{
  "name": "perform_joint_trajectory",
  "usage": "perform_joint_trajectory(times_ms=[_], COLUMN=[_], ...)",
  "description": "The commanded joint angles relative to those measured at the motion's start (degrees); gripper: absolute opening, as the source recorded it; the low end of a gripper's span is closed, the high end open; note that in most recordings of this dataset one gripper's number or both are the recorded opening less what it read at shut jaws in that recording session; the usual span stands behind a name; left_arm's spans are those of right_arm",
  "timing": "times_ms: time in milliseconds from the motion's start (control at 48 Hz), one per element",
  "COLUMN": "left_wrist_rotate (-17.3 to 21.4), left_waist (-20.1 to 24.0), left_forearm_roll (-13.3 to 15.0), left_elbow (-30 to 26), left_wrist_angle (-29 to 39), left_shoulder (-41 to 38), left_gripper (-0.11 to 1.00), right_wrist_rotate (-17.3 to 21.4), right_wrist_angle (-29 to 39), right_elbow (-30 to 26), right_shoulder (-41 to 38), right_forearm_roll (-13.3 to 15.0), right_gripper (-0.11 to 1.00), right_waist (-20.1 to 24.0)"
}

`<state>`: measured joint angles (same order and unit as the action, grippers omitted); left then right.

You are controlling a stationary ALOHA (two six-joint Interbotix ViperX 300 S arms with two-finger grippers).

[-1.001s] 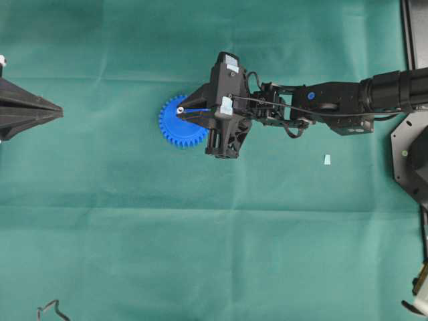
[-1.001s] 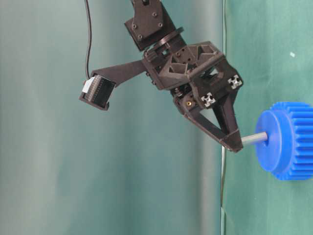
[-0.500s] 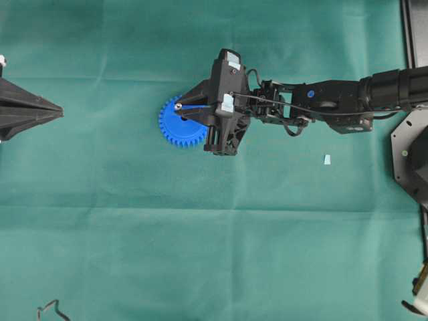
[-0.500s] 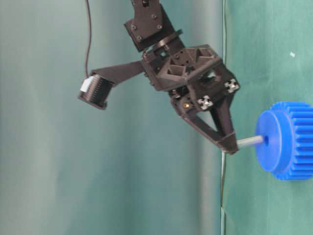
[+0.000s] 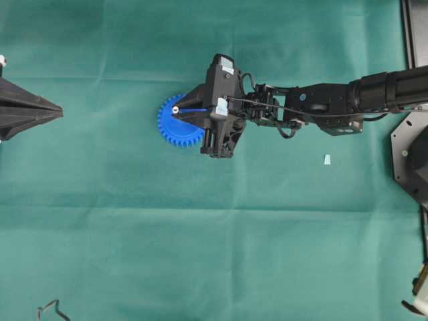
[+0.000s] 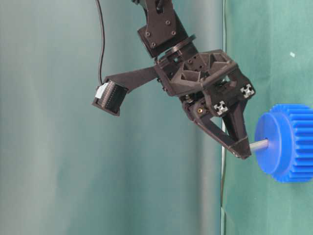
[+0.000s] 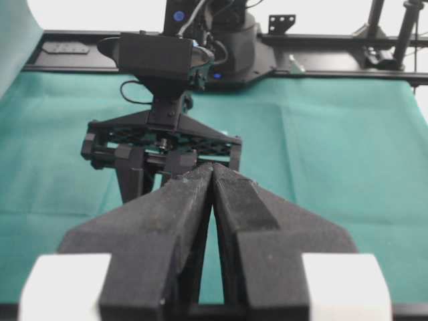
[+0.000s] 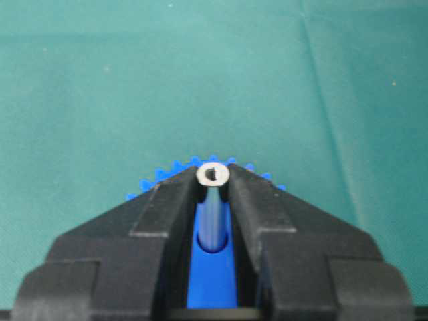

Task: Insert the shaft into the center hole of the gear.

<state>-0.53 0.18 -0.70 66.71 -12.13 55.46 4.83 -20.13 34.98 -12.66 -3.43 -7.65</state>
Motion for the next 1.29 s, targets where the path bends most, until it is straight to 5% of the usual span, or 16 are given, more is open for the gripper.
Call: perform_joint_trajectory(times_ms=[0, 1272], left_wrist_rotate=[0.0, 0.0], left_waist=[0.1, 0.5], left_forearm_roll=[-0.1, -0.2], left_elbow=[-1.5, -1.5], left_wrist_angle=[-0.5, -0.5], left_shoulder=[-0.3, -0.4], left_gripper=[0.02, 0.02], right_wrist_rotate=[0.1, 0.2], right_wrist_angle=[-0.4, 5.5], right_elbow=[-0.9, 1.1], right_shoulder=[0.7, 0.7], right_forearm_roll=[-0.1, -0.1], right_gripper=[0.17, 0.17], right_waist=[-0.2, 1.1])
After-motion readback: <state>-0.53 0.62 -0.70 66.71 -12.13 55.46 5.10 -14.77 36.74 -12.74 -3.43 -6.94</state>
